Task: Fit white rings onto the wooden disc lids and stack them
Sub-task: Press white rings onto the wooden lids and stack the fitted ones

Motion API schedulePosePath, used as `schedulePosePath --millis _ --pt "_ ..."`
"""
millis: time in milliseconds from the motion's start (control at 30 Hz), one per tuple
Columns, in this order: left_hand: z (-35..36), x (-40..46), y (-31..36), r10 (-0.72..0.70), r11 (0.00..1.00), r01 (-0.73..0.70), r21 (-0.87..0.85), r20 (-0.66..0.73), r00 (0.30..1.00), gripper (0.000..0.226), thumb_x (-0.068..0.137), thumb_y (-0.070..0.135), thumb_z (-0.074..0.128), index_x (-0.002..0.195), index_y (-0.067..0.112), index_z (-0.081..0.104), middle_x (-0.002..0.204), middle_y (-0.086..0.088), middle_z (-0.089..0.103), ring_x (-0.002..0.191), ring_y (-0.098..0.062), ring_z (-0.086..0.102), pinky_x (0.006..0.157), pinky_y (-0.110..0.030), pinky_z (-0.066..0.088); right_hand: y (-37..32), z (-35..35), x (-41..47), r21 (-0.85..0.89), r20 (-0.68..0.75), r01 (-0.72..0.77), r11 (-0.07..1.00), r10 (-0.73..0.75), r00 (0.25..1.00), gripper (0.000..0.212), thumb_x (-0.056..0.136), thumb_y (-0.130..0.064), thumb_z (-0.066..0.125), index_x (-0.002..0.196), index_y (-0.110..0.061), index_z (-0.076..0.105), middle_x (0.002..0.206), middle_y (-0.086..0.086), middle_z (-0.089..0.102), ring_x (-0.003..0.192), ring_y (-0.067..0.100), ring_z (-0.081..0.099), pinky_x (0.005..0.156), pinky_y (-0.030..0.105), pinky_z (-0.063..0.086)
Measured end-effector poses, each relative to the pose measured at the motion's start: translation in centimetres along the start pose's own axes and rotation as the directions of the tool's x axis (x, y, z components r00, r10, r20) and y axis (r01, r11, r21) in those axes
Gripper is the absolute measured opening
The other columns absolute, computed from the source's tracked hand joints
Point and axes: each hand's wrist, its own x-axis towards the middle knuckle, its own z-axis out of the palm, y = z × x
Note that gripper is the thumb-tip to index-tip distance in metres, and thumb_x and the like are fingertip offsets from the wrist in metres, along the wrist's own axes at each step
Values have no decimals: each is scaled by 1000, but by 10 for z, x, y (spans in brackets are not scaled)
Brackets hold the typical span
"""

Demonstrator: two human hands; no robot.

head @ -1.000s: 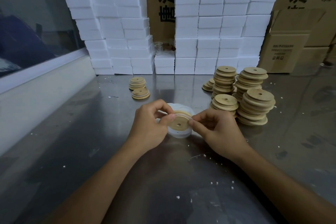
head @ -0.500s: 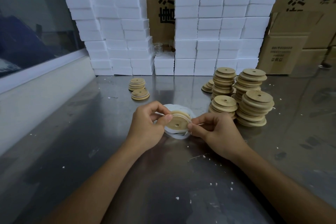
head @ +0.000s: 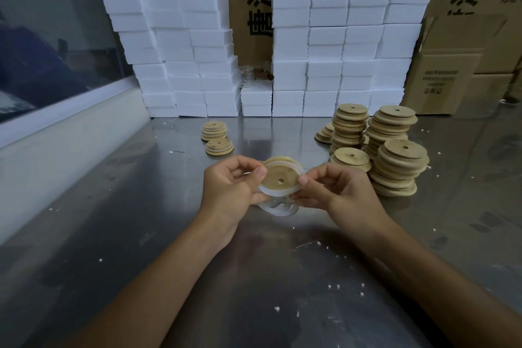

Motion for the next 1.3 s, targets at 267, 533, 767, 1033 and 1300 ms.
schedulePosePath --millis 267,533,767,1033,1300 --pt "1 0 3 -100 992 100 -78 6 995 8 88 -3 64 81 2 64 84 -14 72 78 -24 74 59 -40 61 -6 -5 1 -5 24 35 999 -35 999 9 84 2 69 87 11 67 75 19 74 69 23 74 65 27 61" --pt "3 -1 2 -175 967 178 -182 28 984 10 91 -2 60 81 1 62 85 -15 70 80 -26 74 62 -42 60 -7 -3 -3 -121 11 118 986 -117 993 14 84 -9 73 91 2 69 78 13 76 72 22 75 63 27 61" --pt "5 -1 1 -149 956 162 -243 72 986 14 93 -2 57 80 3 58 88 -16 68 86 -30 72 66 -44 60 4 6 -4 -61 -25 81 995 -83 996 15 86 -9 72 88 3 64 79 16 75 76 25 76 59 26 59" --pt "-1 -2 -1 195 961 -213 175 114 974 13 86 3 69 88 14 64 90 1 71 83 -17 72 66 -35 61 8 -1 -4 -360 7 221 906 -234 972 8 87 -10 75 83 -13 68 77 3 73 70 19 73 60 37 62" --pt "4 -4 -2 388 804 -457 381 247 888 17 86 16 71 85 27 59 86 13 64 86 -10 66 73 -26 58 11 -2 -4 -456 -24 257 852 -301 953 12 86 -13 75 83 -21 68 78 -10 73 67 6 70 57 18 54"
